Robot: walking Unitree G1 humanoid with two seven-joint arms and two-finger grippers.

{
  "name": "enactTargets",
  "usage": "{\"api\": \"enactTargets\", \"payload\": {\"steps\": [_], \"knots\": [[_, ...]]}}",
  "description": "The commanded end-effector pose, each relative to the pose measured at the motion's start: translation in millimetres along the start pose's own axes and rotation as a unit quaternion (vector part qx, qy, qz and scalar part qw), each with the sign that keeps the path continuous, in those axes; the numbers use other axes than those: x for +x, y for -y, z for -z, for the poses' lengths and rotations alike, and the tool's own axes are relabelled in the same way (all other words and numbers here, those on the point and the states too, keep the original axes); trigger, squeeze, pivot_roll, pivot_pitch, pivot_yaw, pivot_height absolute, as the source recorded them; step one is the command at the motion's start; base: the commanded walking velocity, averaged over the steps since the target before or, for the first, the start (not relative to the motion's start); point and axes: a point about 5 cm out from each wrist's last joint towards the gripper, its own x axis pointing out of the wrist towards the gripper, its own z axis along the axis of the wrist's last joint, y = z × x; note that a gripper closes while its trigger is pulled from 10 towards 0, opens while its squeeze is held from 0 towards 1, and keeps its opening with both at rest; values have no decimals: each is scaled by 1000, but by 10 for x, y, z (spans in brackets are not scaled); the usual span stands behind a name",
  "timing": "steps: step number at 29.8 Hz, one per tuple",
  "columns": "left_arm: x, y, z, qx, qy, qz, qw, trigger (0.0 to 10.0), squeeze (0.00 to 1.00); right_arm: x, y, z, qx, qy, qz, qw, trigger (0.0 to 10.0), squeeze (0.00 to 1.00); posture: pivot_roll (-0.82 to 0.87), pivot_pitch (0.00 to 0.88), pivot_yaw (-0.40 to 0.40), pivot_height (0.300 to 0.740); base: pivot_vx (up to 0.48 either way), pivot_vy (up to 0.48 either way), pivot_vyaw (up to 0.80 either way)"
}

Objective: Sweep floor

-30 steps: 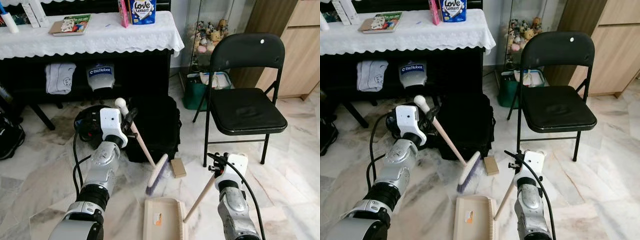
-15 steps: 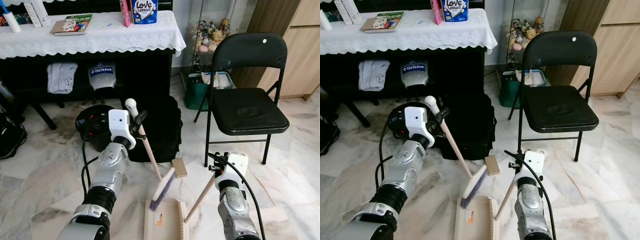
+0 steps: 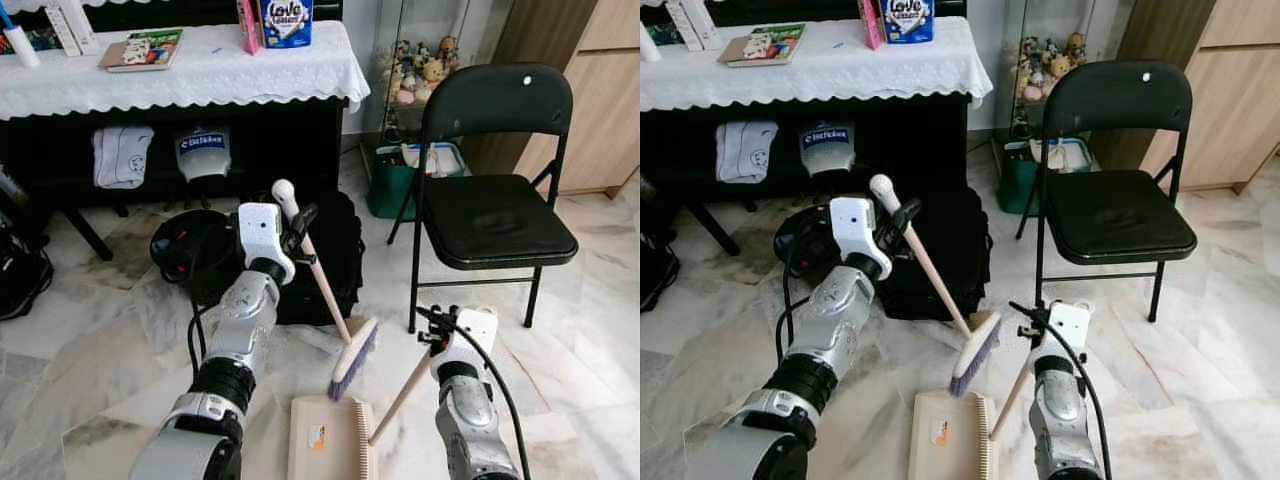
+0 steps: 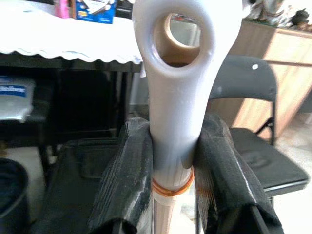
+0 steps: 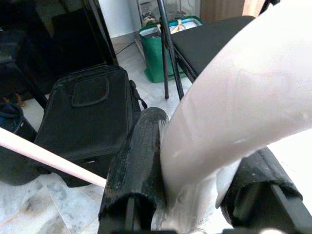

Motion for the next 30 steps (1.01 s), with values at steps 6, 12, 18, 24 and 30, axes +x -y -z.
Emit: {"api": "enactTargets", "payload": {"steps": [6,12,18,24,30], "knots": [[26,-31,-2,75,1,-13,997,10000,0,-103,39,180,0,-41,8,999,10000,0,-190,93,75,740,0,0,0],[-23,-22,177,106,-58,24,992,10000,0,-104,41,179,-1,-42,8,999,10000,0,-185,97,72,740,0,0,0],[-125,-164,268,136,-76,40,987,10000,0,-96,21,175,0,-44,4,999,10000,0,-175,96,68,740,0,0,0],[-279,-438,363,239,-118,57,962,10000,0,-89,16,179,1,-48,1,999,10000,0,-157,97,68,740,0,0,0],[-348,-653,303,294,-120,61,946,10000,0,-77,16,177,2,-49,0,999,10000,0,-148,94,65,740,0,0,0]]}}
